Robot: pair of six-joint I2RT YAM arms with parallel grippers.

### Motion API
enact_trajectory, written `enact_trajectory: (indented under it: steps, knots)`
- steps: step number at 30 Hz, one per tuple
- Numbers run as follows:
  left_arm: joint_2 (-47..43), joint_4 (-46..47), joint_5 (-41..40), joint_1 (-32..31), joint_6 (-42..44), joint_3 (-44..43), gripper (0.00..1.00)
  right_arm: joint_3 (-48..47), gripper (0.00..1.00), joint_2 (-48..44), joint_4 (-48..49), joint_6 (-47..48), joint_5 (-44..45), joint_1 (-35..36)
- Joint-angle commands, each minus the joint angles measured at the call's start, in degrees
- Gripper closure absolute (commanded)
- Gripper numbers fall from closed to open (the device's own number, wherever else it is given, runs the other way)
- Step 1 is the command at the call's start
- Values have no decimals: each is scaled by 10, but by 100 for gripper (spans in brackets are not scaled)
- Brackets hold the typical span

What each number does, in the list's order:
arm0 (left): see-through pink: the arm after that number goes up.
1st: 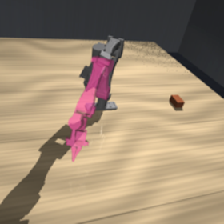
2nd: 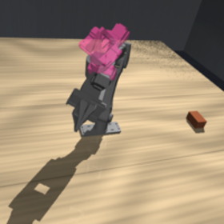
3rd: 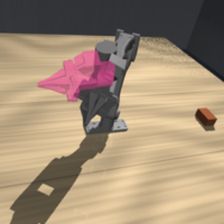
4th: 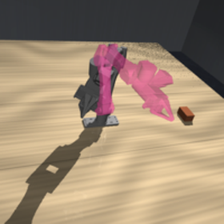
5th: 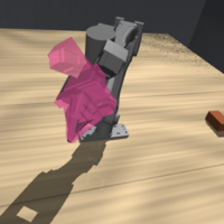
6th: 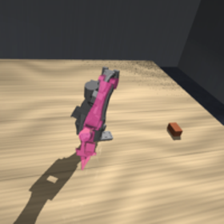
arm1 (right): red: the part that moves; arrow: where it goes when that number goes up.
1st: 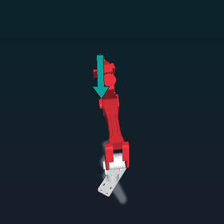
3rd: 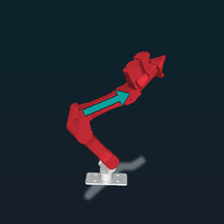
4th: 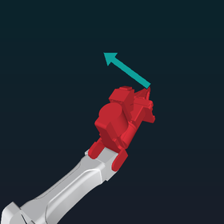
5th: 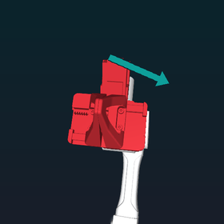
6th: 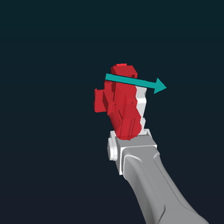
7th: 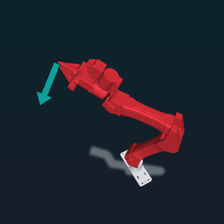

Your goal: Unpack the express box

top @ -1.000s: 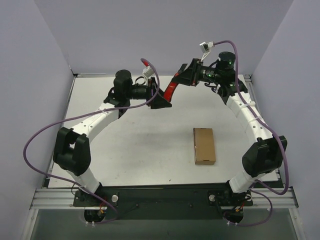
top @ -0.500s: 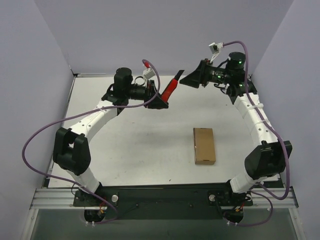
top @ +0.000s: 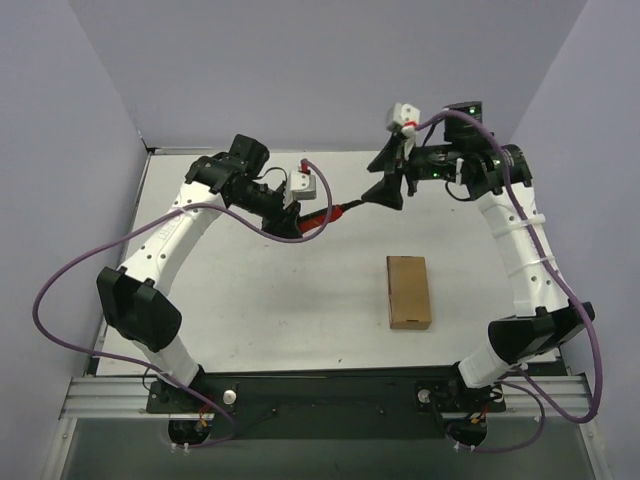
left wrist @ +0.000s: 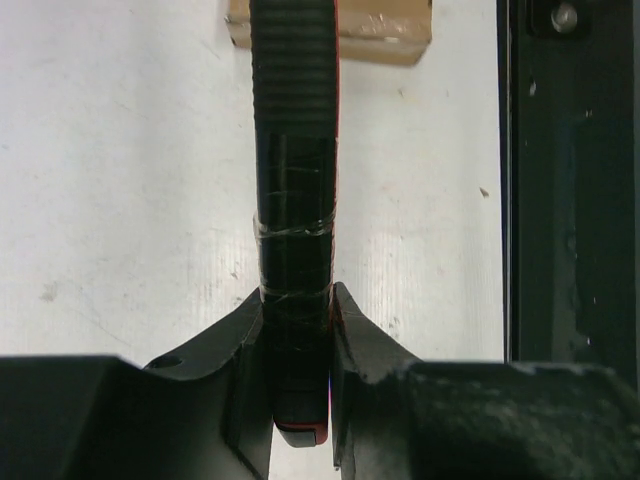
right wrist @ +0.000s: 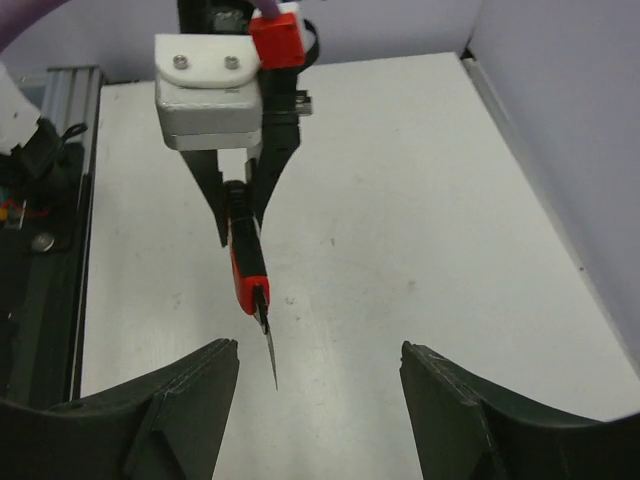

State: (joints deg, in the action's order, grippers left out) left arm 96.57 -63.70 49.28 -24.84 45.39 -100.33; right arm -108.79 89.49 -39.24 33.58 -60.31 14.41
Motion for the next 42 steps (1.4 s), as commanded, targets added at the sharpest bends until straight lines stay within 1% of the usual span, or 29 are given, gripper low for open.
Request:
enact_trajectory:
  steps: [1, 4, 9, 12, 17, 22, 28, 32, 35, 42]
  knots:
    - [-36, -85, -65, -19, 104, -7, 100, 30, 35, -5, -91, 176, 40, 53]
    - [-56, -71, -79, -31, 102, 3, 100, 39, 35, -2, -99, 182, 42, 88]
    - [-67, -65, -104, -50, 92, 4, 100, 66, 36, -5, -120, 223, 52, 141]
    - [-73, -60, -107, -57, 90, 8, 100, 81, 37, 1, -119, 221, 54, 156]
    - [-77, -58, -120, -70, 92, 9, 100, 62, 40, 27, -118, 204, 48, 157]
    - [-74, -52, -131, -72, 81, 16, 100, 64, 40, 23, -115, 206, 42, 164]
    - [-68, -23, -123, -72, 49, 19, 100, 78, 40, 14, -102, 202, 42, 166]
    - [-65, -15, -112, -72, 44, 16, 100, 85, 42, 12, -94, 195, 35, 166]
    - [-63, -13, -111, -72, 43, 16, 100, 91, 44, 10, -82, 180, 30, 164]
    - [-53, -6, -106, -72, 36, 14, 100, 113, 45, 2, -14, 120, 26, 164]
